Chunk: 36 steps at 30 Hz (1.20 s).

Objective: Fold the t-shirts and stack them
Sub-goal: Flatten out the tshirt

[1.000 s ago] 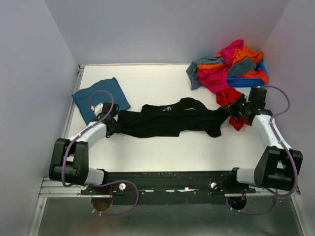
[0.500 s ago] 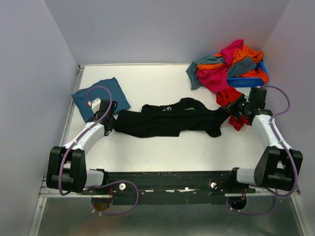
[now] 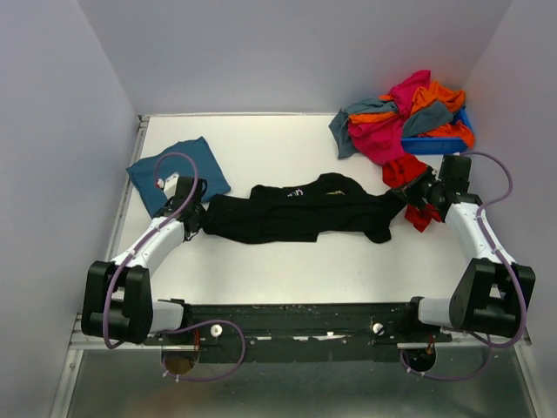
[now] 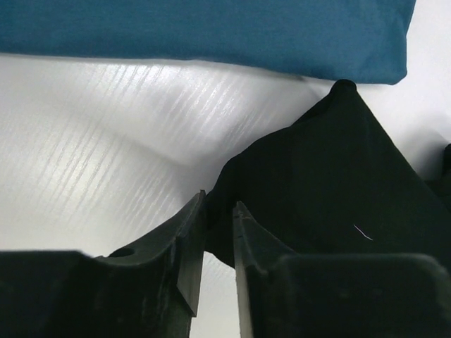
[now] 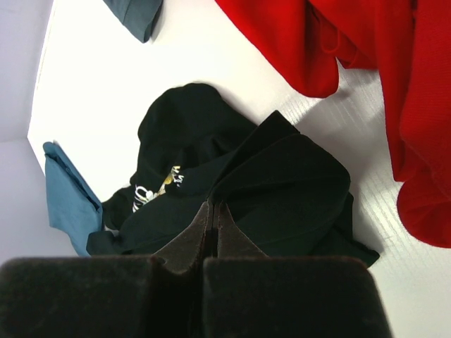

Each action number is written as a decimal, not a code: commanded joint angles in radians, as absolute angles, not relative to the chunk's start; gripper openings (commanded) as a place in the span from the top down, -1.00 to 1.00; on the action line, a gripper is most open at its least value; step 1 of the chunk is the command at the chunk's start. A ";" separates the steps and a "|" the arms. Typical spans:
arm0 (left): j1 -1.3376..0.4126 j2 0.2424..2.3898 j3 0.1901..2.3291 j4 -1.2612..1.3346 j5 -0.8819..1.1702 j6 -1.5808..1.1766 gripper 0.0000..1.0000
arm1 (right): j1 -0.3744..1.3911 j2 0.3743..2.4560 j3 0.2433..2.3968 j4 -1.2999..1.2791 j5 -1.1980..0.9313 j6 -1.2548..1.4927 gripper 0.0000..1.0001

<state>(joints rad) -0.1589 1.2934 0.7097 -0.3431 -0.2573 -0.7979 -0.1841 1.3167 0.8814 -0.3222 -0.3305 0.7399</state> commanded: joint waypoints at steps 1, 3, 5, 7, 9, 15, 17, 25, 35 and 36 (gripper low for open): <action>-0.155 1.324 0.692 -0.313 -0.209 -0.807 0.19 | -0.179 1.327 0.874 -0.307 -0.341 0.724 0.99; -0.155 1.336 0.693 -0.310 -0.210 -0.802 0.12 | -0.179 1.327 0.876 -0.308 -0.341 0.724 0.99; -0.155 1.342 0.695 -0.308 -0.215 -0.801 0.16 | -0.181 1.328 0.874 -0.308 -0.341 0.723 0.99; -0.155 1.347 0.690 -0.302 -0.218 -0.801 0.25 | -0.179 1.330 0.876 -0.310 -0.342 0.723 0.99; -0.155 1.353 0.686 -0.295 -0.216 -0.801 0.32 | -0.179 1.331 0.877 -0.308 -0.341 0.723 0.99; -0.146 1.344 0.676 -0.281 -0.226 -0.799 0.97 | -0.181 1.327 0.879 -0.311 -0.337 0.721 0.99; -0.144 1.319 0.707 -0.302 -0.232 -0.795 1.00 | -0.179 1.327 0.884 -0.316 -0.339 0.723 0.99; -0.137 1.269 1.047 -0.501 -0.239 -0.735 1.00 | -0.179 1.351 1.067 -0.432 -0.370 0.695 0.99; -0.058 1.371 1.654 -0.736 -0.196 -0.672 1.00 | -0.179 1.388 1.432 -0.615 -0.429 0.678 0.99; -0.049 1.390 1.719 -0.762 -0.183 -0.667 1.00 | -0.181 1.406 1.489 -0.639 -0.451 0.680 0.99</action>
<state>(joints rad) -0.0956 1.3228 1.4918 -0.6201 -0.2260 -0.7101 -0.1825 1.3617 1.3117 -0.5289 -0.3672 0.7036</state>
